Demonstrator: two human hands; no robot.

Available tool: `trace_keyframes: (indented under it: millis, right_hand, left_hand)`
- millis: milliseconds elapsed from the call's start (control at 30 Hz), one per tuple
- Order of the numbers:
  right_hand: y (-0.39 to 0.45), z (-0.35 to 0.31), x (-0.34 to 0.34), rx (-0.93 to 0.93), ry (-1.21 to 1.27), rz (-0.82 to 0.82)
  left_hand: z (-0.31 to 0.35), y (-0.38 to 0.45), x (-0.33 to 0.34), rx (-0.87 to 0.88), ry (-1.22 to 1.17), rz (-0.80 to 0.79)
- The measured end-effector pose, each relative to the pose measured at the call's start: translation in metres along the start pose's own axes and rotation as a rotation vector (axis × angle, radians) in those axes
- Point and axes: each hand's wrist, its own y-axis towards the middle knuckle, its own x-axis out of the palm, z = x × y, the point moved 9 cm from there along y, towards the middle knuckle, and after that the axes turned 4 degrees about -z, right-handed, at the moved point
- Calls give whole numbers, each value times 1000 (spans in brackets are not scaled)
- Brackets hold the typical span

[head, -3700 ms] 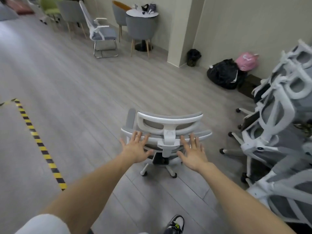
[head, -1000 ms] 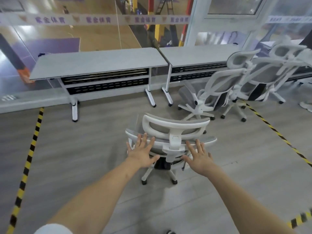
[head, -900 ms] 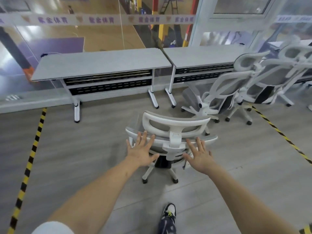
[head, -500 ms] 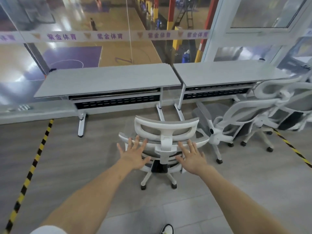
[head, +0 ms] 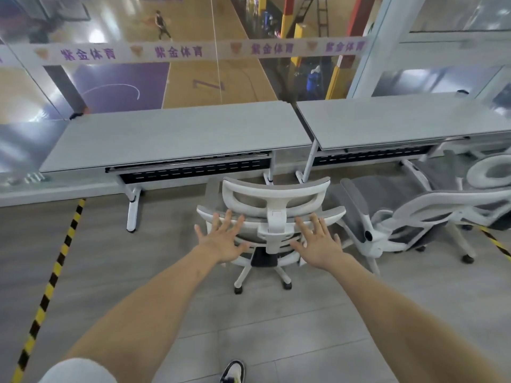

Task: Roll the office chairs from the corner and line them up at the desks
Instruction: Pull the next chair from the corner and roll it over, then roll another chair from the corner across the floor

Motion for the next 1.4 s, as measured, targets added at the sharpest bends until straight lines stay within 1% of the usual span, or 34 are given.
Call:
trace_keyframes:
  millis: [267,367,467,533,600,667,733,800,900,1000,1100,1233,1333,1400]
  right_hand:
    - [42,-18,-16,27,20,24]
    - [44,-29,-15,23,1,24]
    - [39,-34,-13,34,32,8]
    - [30,-38,-23,34,73,60]
    - [16,-39,-36,42,98,145]
    - [-1,-35,-45,82,131,235]
    - [-26,-28,-52,121,188,333]
    - [-59,-16,-53,139,219,441]
    - [-122,10,-42,212,207,521]
    - [-193,54,-14,362,235,551]
    - [-279,101,28,552,235,522]
    - [-420,141,92,778,301,557]
    - [-537,155,161,957,346,593]
    - [-621,155,215,1082,378,613]
  left_hand:
    - [-22,41,-33,38,-13,12]
    - [-30,44,-39,47,-21,4]
    - [-31,41,-46,51,34,13]
    - [-28,38,-54,63,61,68]
    - [-20,30,-62,79,57,145]
    - [-5,15,-72,105,24,257]
    - [20,-6,-79,178,17,371]
    - [53,-24,-77,276,32,399]
    - [107,-45,-65,404,122,417]
    - [172,-70,-38,562,196,408]
    - [243,-108,1,708,291,355]
    - [341,-194,66,926,406,296]
    - [406,-281,131,1100,481,262]
    - [441,-347,186,1214,518,222]
